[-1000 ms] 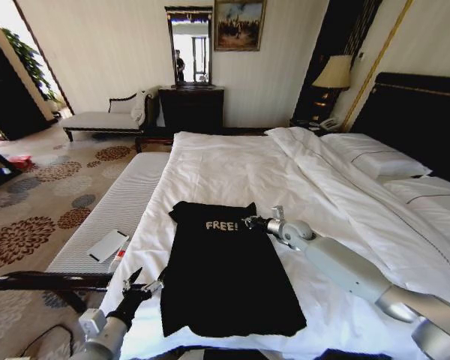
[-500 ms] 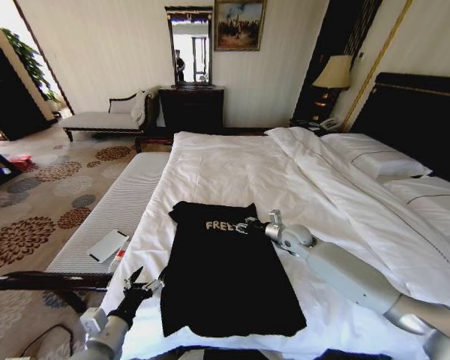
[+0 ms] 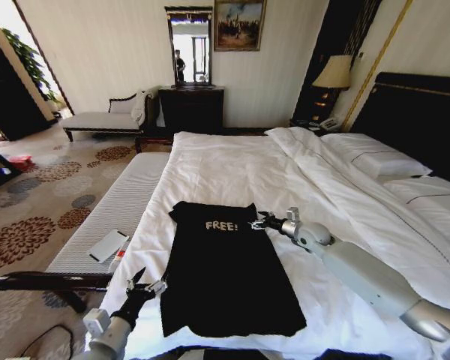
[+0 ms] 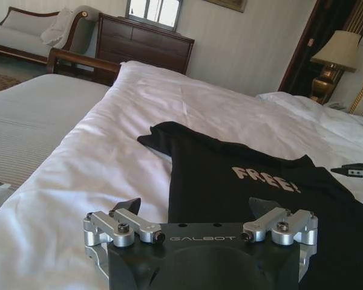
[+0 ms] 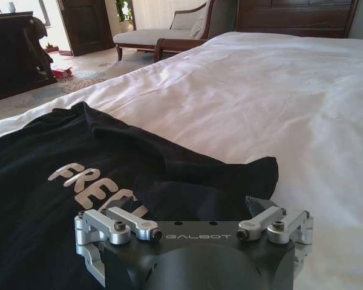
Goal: Fold the clothes on the bed.
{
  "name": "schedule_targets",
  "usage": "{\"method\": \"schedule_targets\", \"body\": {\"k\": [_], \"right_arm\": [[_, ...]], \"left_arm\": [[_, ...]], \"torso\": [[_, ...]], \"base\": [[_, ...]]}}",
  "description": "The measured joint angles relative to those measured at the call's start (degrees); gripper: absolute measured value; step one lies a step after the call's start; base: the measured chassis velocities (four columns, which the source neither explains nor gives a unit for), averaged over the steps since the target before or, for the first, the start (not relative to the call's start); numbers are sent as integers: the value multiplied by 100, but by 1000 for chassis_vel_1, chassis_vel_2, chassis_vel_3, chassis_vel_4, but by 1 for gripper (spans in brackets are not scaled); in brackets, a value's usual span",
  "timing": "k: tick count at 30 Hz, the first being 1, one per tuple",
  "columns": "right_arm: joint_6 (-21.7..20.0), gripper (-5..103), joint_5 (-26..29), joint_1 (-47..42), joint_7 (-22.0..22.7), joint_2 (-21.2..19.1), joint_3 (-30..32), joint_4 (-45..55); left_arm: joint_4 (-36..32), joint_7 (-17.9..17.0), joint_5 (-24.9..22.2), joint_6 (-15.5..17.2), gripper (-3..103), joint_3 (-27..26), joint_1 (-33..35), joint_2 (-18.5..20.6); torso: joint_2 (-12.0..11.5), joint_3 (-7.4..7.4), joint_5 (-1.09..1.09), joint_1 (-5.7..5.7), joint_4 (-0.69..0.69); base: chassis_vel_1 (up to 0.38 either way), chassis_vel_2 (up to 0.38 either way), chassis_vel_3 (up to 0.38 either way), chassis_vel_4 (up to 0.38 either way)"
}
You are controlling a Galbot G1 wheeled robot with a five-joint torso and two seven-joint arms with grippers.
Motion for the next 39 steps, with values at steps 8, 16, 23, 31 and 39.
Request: {"method": "schedule_targets", "body": {"k": [8, 16, 23, 31, 39], "right_arm": [[34, 91, -23, 165, -31, 317, -168, -457], [22, 63, 151, 329, 32, 495, -322, -741], [18, 41, 162, 330, 42, 451, -347, -712], [14, 15, 156, 306, 62, 396, -356, -644], [29, 0, 138, 278, 107, 90, -224, -446]], "left_arm": [[-21, -37, -1, 30, 100, 18, -4, 1], [11, -38, -15, 32, 100, 13, -16, -2], [48, -26, -38, 28, 100, 20, -21, -1], [46, -17, -112, 20, 100, 1, -27, 18], [38, 14, -121, -8, 100, 3, -21, 21]], "torso": [[0, 0, -1, 0, 2], [0, 0, -1, 0, 1], [0, 0, -1, 0, 1], [0, 0, -1, 0, 1], [0, 0, 0, 0, 1]], "base": [[0, 0, 0, 0], [0, 0, 0, 0], [0, 0, 0, 0], [0, 0, 0, 0], [0, 0, 0, 0]]}}
